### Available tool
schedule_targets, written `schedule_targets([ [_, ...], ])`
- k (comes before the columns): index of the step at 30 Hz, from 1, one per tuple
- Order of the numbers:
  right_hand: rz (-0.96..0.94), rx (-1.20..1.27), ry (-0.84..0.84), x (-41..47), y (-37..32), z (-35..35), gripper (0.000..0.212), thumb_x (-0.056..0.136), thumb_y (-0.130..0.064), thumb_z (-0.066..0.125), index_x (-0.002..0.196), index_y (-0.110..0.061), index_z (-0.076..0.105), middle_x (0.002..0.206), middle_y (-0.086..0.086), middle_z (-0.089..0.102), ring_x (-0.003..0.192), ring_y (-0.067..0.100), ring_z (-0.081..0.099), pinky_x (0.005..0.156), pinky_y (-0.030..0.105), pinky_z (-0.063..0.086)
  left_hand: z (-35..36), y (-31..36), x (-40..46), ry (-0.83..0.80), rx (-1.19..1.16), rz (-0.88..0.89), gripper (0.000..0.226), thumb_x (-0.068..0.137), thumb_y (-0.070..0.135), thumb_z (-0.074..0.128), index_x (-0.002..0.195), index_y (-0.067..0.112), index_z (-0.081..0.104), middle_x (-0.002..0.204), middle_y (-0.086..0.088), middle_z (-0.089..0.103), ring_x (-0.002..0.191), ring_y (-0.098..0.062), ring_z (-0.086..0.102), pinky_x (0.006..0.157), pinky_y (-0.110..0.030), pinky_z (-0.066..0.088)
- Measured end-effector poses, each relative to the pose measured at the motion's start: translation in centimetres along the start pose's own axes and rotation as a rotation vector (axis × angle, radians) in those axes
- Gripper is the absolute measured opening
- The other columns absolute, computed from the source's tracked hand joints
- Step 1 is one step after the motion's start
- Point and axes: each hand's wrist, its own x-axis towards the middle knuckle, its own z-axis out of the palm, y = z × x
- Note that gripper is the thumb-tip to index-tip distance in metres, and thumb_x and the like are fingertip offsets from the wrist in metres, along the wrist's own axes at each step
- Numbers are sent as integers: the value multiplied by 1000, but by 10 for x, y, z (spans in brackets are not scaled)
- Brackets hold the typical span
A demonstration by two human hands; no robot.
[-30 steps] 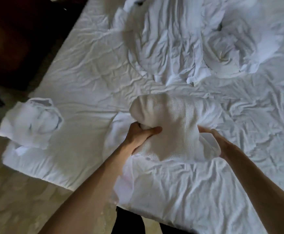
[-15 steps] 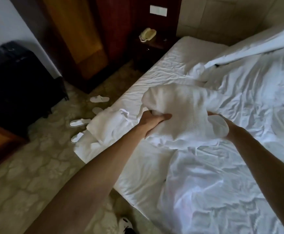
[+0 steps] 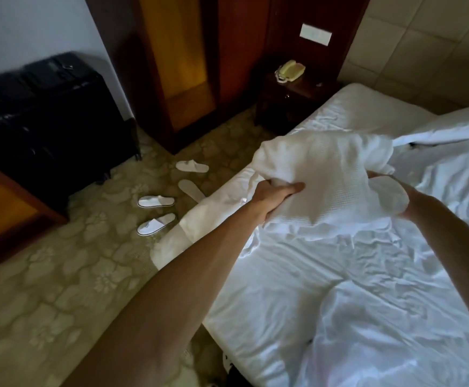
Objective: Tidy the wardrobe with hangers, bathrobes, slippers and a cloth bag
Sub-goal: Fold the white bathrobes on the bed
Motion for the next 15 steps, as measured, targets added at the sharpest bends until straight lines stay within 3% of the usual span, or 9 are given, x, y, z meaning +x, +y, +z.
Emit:
schedule_targets([
  [2,7,-102,72,2,-18,9,42,104,-35,47,139,-12,54,149,20,46,133,28,51,114,47,29,-10,1,14,1,-20,-9,78,62,47,93,124,14,61,113,-1,71,99,-19,69,92,-37,58],
  [3,-41,-90,-46,0,-27,11,38,97,-43,59,129,-23,63,141,19,54,114,17,65,110,48,36,-17,-1,22,7,-22,-11,76,62,46,93,123,14,62,112,-1,71,99,-19,70,93,-37,58],
  [4,-101,-65,-174,11,-33,17,31,91,-47,66,119,-33,66,126,16,63,90,9,70,103,46,45,-25,-2,30,21,-26,-15,78,60,47,94,124,14,63,113,0,71,100,-19,70,94,-38,58],
  [5,-136,-85,-256,17,-37,20,22,94,-41,64,115,-36,64,112,7,67,80,7,67,94,41,49,-33,-4,38,46,-29,-22,84,56,51,95,125,15,62,115,1,71,102,-19,69,94,-39,57],
  [7,-193,-273,-307,35,-42,32,21,103,-33,50,124,-30,53,121,-2,59,108,16,58,99,37,42,-52,-12,54,89,-31,-60,94,50,56,95,128,16,61,118,1,71,105,-19,69,95,-39,57],
  [9,-267,-394,-326,49,-56,63,47,99,-45,52,141,-24,51,136,1,53,128,25,49,103,37,35,-73,-30,70,113,-74,-89,81,57,50,95,124,16,63,117,0,73,103,-19,70,92,-36,58],
  [11,-201,-308,-444,62,-66,96,54,96,-46,57,142,-19,52,138,7,55,122,28,54,98,35,39,-94,-54,80,163,-114,-140,64,66,43,92,117,17,64,114,-1,73,98,-17,70,80,-29,59],
  [13,-132,-247,-538,75,-70,133,58,92,-41,64,142,-14,51,134,13,58,101,21,61,82,32,48,-116,-82,89,236,-132,-197,47,72,39,90,105,21,63,109,1,72,92,-14,69,70,-24,55],
  [15,-106,-300,-622,88,-71,178,85,71,-50,81,142,-16,50,126,10,62,95,19,62,74,33,50,-138,-115,100,316,-148,-263,43,72,37,90,99,21,60,103,3,70,93,-16,66,77,-29,55],
])
